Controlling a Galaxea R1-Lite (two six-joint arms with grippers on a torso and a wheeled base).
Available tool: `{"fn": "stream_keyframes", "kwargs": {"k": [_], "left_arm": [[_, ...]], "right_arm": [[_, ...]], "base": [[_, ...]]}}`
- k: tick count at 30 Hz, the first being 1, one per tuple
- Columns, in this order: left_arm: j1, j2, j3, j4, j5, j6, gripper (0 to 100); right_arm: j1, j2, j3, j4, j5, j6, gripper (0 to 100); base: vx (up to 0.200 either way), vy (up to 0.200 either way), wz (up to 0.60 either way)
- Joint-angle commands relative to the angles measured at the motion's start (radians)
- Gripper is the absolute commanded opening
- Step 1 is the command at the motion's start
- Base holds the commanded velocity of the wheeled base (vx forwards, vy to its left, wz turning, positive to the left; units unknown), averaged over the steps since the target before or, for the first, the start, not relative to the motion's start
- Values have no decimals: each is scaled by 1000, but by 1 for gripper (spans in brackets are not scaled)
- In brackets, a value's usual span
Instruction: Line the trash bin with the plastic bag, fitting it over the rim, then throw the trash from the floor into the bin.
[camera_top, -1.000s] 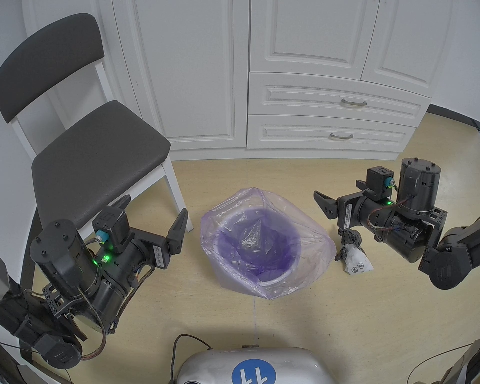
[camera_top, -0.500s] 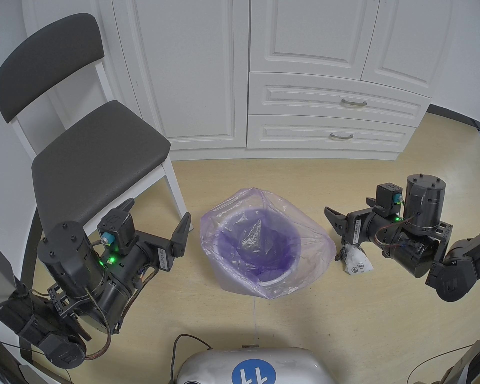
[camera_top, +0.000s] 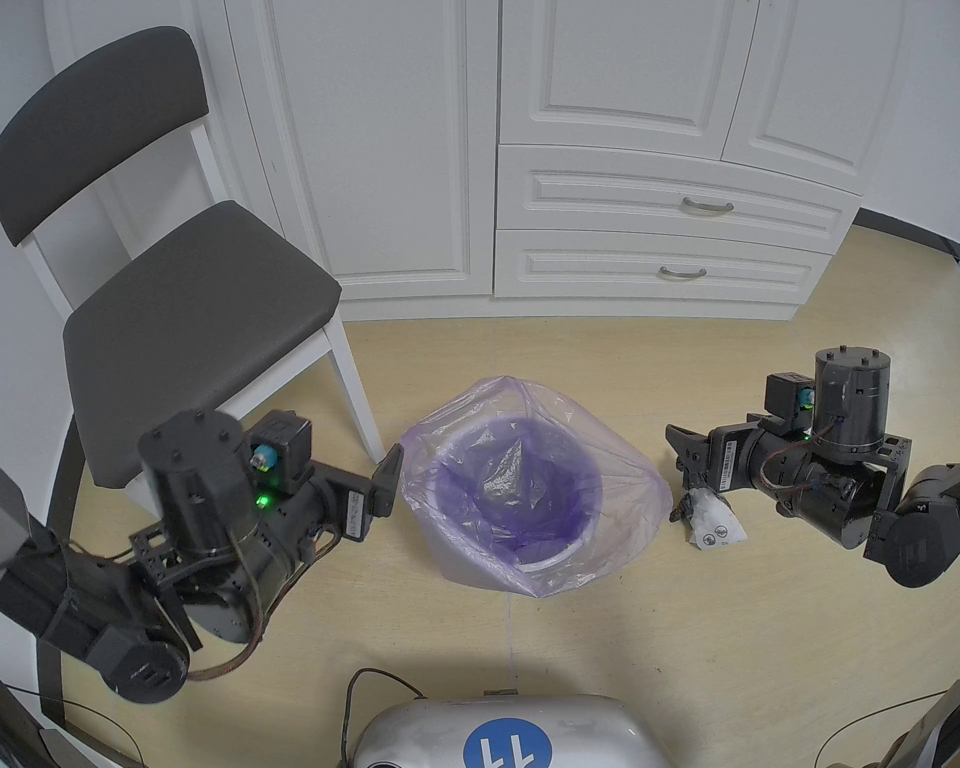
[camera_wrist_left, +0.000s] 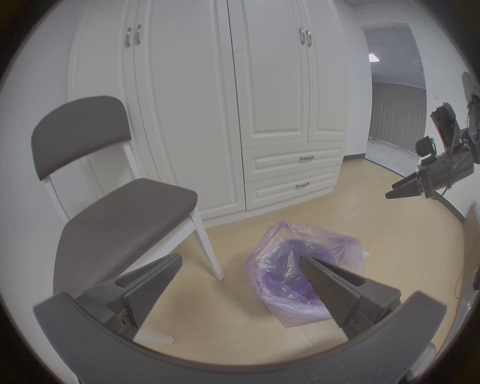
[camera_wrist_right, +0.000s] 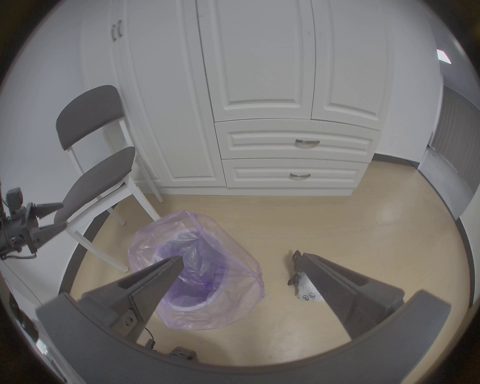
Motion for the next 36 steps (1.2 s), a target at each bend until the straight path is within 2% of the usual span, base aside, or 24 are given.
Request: {"fn": "stream_keyframes", "kwargs": {"k": [1,2,4,7,9,16,18,23,26,32,36], "left_arm": [[6,25,-351,367,-4,-102,100],[17,59,-481,509,-18,-113,100],[52,114,-636,643,-53,-122,100],[65,172,-751,740,-92,-162,100],[68,195,-775,766,-119,-199,100],[89,212,-725,747,-251,-320,100],[103,215,-697,730,-285,-314,100],[115,237,-656,652,-290,-278,100],[123,281,-637,571,-294,-266,100],[115,346,-647,548,-296,-263,100],[121,439,-705,540,-294,-268,100]], "right_arm": [[-24,63,-121,140,10,120,100],[-37,77,-121,128,16,122,100],[-42,88,-124,122,31,123,100],[-53,105,-129,111,53,125,100],[-56,124,-130,96,57,125,100],[-59,177,-142,70,59,123,100],[-59,203,-155,59,59,123,100],[-54,273,-214,54,71,133,100],[-48,350,-251,45,74,176,100],[-54,474,-297,-35,74,192,100],[-65,574,-345,-93,74,199,100]], "base": [[0,0,0],[0,0,0],[0,0,0],[0,0,0],[0,0,0],[0,0,0],[0,0,0],[0,0,0],[0,0,0],[0,0,0],[0,0,0]]}}
